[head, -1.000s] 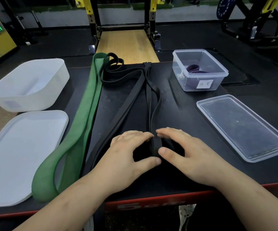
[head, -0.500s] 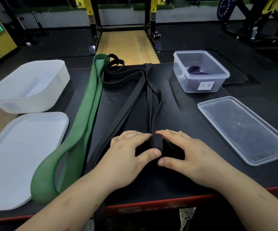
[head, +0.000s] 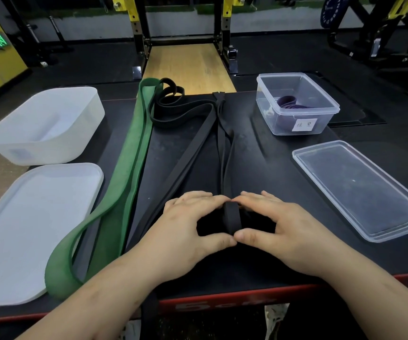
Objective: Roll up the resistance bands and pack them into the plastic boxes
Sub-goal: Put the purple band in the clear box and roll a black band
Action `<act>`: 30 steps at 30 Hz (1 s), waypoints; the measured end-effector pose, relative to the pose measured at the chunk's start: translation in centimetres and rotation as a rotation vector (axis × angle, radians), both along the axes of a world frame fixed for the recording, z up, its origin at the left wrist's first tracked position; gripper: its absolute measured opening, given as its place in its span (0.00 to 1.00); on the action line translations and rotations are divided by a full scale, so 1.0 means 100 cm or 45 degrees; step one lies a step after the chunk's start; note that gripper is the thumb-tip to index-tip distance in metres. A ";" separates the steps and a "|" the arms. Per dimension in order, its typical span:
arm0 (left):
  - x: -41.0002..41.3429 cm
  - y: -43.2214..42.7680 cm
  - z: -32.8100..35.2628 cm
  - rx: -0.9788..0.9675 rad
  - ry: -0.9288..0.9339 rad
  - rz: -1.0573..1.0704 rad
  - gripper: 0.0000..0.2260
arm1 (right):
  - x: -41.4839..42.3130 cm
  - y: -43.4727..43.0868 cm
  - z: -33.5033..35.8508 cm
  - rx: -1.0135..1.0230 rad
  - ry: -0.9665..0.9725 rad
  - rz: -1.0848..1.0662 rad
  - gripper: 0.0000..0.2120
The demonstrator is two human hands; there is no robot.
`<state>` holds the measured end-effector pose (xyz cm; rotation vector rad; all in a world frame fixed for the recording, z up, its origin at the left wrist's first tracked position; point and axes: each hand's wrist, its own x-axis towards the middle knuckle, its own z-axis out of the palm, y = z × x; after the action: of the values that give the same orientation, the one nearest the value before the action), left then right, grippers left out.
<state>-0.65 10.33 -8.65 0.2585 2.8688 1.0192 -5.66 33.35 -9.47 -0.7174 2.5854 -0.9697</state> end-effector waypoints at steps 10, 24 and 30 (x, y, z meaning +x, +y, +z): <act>0.015 -0.002 -0.006 0.000 0.069 -0.056 0.31 | 0.013 0.002 0.004 -0.054 0.060 0.146 0.22; 0.018 0.000 -0.003 -0.021 0.006 -0.040 0.26 | 0.008 -0.002 0.006 -0.077 0.052 0.199 0.24; 0.019 0.001 -0.005 -0.038 0.018 0.019 0.34 | 0.002 -0.004 -0.001 -0.032 0.154 0.168 0.29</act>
<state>1.25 10.41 -9.16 0.2437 2.9001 0.9795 -5.48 32.93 -9.55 -0.9682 2.5929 -0.9466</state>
